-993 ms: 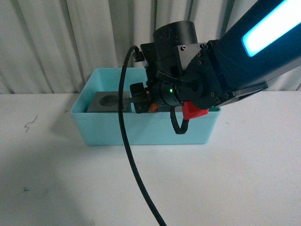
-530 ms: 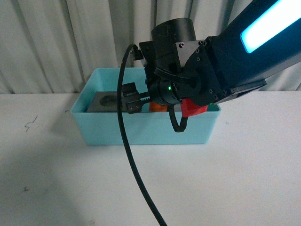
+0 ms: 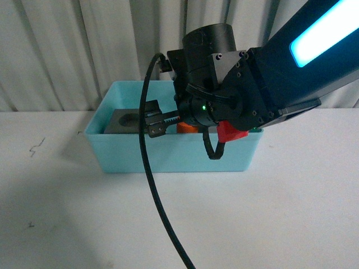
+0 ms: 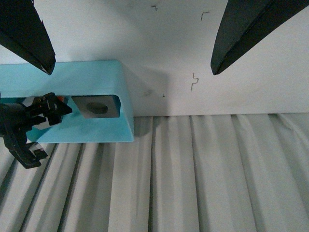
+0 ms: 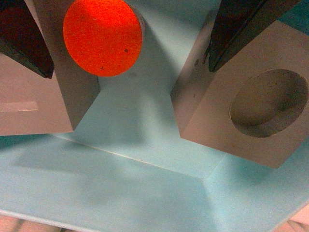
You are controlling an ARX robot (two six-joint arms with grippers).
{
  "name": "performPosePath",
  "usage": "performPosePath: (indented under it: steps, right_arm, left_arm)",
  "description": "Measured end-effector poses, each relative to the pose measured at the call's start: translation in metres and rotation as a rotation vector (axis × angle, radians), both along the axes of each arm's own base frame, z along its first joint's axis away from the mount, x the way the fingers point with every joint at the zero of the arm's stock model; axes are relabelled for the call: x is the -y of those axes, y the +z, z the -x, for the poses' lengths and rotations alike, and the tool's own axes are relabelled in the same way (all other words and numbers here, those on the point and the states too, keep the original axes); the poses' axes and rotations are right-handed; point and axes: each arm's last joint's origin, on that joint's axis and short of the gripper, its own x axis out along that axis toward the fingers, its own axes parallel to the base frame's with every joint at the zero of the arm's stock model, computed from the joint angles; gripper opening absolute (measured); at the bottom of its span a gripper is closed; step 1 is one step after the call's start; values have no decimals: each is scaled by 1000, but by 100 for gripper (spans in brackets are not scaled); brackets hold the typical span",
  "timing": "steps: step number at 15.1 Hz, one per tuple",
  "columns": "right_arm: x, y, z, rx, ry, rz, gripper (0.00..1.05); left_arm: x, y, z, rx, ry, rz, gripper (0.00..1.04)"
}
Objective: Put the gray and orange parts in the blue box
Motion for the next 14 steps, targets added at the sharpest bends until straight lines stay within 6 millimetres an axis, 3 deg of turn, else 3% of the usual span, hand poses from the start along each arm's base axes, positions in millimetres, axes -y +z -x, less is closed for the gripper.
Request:
performPosePath:
  steps: [2, 5, 6, 8, 10, 11, 13, 14]
  right_arm:
    - [6, 17, 1, 45, -8, -21, 98]
    - [26, 88, 18, 209, -29, -73, 98]
    - [42, 117, 36, 274, -58, -97, 98]
    - [84, 140, 84, 280, -185, -100, 98]
    - [115, 127, 145, 166, -329, -107, 98]
    - [124, 115, 186, 84, -418, -107, 98]
    - [129, 94, 248, -45, -501, -113, 98]
    - [130, 82, 266, -109, -526, -128, 98]
  left_arm:
    - [0, 0, 0, 0, 0, 0, 98]
    - [0, 0, 0, 0, 0, 0, 98]
    - [0, 0, 0, 0, 0, 0, 98]
    - [0, 0, 0, 0, 0, 0, 98]
    - [0, 0, 0, 0, 0, 0, 98]
    - [0, 0, 0, 0, 0, 0, 98]
    - [0, 0, 0, 0, 0, 0, 98]
    - [0, 0, 0, 0, 0, 0, 98]
